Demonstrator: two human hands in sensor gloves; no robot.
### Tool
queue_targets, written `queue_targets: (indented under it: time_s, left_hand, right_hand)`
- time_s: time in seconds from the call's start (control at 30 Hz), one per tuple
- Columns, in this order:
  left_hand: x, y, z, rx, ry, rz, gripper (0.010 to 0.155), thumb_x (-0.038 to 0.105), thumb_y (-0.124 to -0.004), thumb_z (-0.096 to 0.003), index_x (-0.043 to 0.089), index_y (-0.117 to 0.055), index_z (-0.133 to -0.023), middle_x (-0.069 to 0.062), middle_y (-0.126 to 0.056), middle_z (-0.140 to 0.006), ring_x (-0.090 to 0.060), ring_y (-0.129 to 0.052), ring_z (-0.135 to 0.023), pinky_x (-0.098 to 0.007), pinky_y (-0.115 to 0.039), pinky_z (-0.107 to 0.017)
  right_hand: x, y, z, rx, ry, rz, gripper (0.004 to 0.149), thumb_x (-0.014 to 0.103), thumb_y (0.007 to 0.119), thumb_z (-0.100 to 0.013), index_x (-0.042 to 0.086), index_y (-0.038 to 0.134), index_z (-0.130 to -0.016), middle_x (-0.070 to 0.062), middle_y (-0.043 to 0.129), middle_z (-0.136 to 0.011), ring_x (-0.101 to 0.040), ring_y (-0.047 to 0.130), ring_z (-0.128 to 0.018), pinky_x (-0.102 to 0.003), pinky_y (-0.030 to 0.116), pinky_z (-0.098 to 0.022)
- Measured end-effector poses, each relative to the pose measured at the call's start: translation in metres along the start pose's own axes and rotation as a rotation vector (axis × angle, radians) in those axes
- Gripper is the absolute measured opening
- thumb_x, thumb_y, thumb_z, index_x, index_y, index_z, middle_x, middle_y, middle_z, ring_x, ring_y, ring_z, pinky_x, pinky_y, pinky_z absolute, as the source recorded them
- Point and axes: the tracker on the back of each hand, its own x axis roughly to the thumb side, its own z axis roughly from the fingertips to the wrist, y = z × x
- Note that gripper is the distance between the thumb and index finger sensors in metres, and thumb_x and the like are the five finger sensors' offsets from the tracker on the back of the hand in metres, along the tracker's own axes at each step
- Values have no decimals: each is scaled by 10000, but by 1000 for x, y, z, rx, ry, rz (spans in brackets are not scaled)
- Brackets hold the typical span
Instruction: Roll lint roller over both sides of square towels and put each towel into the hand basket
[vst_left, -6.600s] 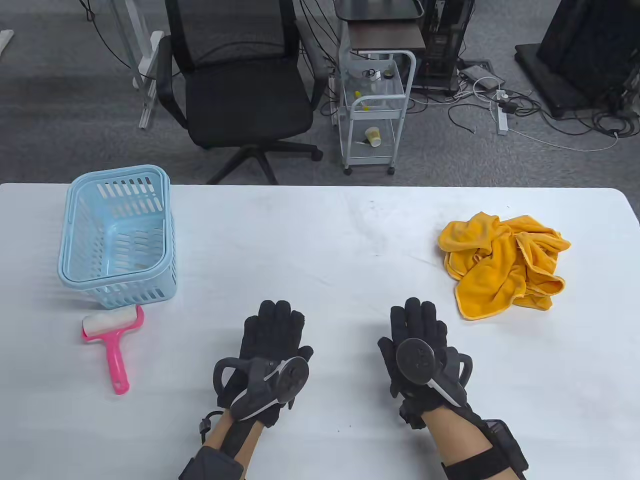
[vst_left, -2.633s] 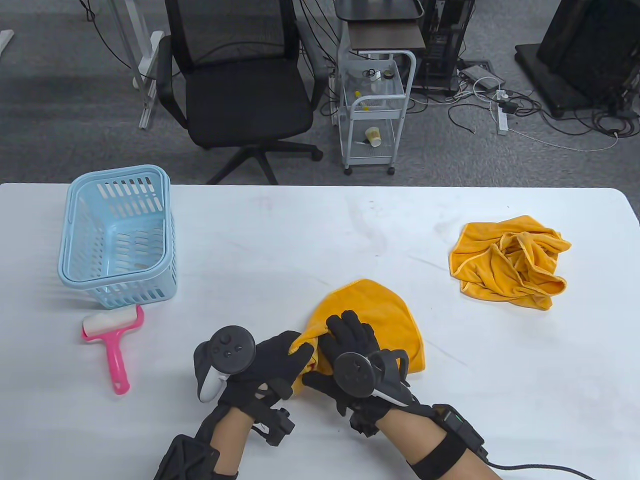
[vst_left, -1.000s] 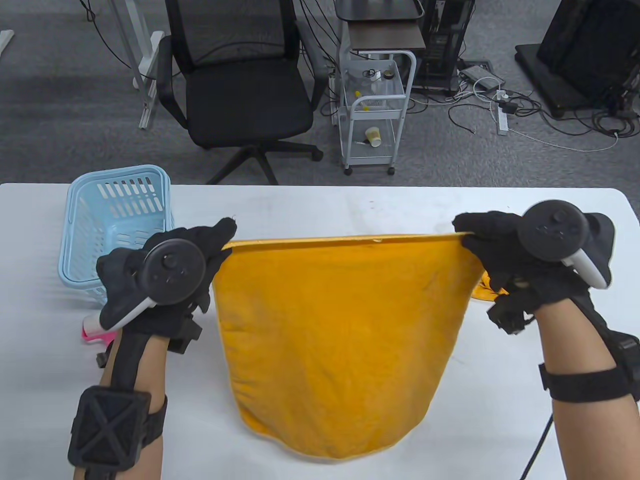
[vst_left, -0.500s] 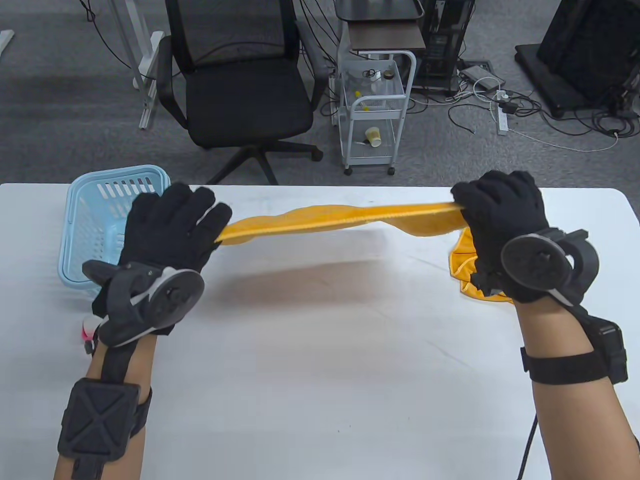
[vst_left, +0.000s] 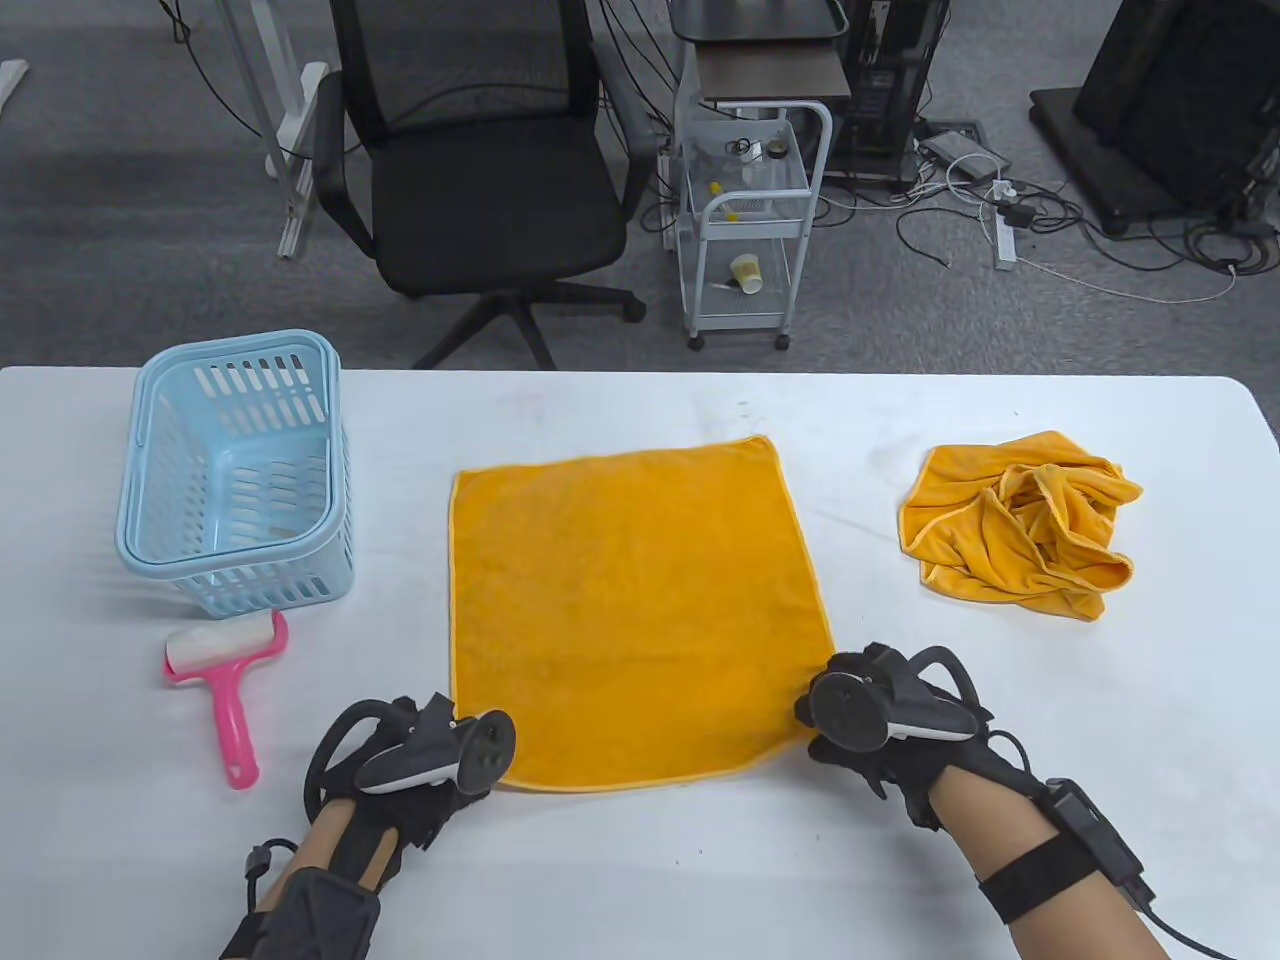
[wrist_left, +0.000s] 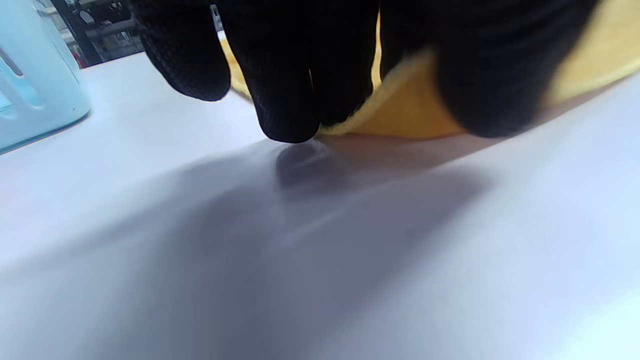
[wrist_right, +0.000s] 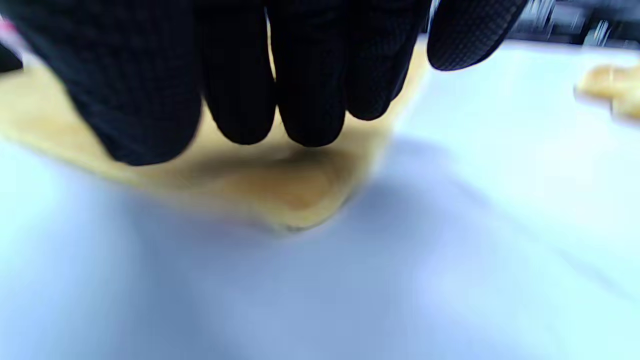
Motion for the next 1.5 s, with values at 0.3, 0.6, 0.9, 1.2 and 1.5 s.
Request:
queue_targets:
  time_s: [0.3, 0.6, 0.9, 1.2, 1.5]
  left_hand:
    - [-36, 12, 37, 80, 178, 236, 626, 635, -747, -403, 394, -701, -979, -2, -599, -1188, -358, -678, -1091, -664, -541, -767]
    - [-134, -14, 44, 128, 890, 487, 870, 635, -743, -450, 226, -343, -1105, -169, -286, -1214, -501, -466, -1096, -656, -520, -748]
    - [-177, -53, 36, 51, 1139, 734, 879, 638, -763, -444, 182, -405, -1105, -175, -388, -1196, -500, -510, -1072, -647, -535, -735]
    - [-195, -67, 36, 60, 1160, 738, 591, 545, -806, -477, 232, -681, -963, -91, -613, -1129, -430, -671, -1019, -635, -583, -721]
    - [-126, 27, 45, 292, 587, 723, 514, 471, -786, -503, 319, -658, -977, -86, -683, -1103, -439, -736, -992, -641, -608, -708]
  right_hand:
    - [-15, -7, 22, -167, -7, -230, 716, 620, 874, -402, 200, 792, -976, -153, 726, -1050, -471, 652, -989, -693, 577, -669]
    - [-25, 11, 18, -221, 157, -98, 844, 592, 852, -431, 216, 534, -1116, -188, 462, -1151, -500, 455, -1044, -708, 511, -679]
    - [-28, 17, 16, -187, 174, -97, 873, 596, 860, -428, 202, 510, -1124, -204, 421, -1155, -512, 422, -1044, -710, 502, -678]
    - [-30, 23, 12, -140, 189, -98, 871, 592, 864, -429, 196, 516, -1122, -210, 425, -1151, -517, 432, -1039, -711, 506, -674]
    - [-33, 22, 14, -107, 217, -89, 881, 593, 868, -428, 188, 514, -1126, -219, 415, -1152, -523, 428, -1036, -712, 504, -673]
